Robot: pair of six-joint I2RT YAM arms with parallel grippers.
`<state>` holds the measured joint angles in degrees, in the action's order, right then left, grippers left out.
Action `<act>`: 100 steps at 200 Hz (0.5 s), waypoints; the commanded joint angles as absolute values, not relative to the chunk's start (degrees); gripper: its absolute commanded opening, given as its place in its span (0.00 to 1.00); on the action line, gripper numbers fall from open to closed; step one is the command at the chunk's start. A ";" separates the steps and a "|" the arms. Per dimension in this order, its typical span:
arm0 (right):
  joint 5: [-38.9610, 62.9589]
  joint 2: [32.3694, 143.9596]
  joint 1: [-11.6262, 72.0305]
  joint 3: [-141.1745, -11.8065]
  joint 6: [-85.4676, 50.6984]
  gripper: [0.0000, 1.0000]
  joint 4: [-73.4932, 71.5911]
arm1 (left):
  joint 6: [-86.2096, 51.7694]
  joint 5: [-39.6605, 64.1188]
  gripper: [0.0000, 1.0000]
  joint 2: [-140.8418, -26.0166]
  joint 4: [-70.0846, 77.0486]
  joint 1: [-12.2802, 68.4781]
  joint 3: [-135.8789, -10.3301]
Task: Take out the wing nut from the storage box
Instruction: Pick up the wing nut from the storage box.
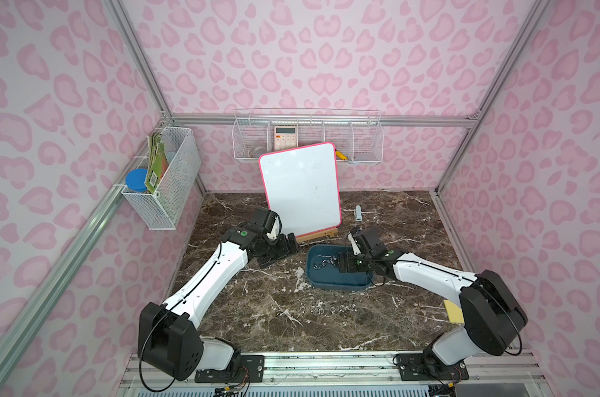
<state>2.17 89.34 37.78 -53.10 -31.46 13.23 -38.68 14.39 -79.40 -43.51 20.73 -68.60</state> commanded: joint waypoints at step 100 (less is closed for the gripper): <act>5.13 96.31 37.98 -57.85 -29.62 0.53 10.36 | -39.10 15.21 0.98 -79.89 -41.88 19.86 -68.47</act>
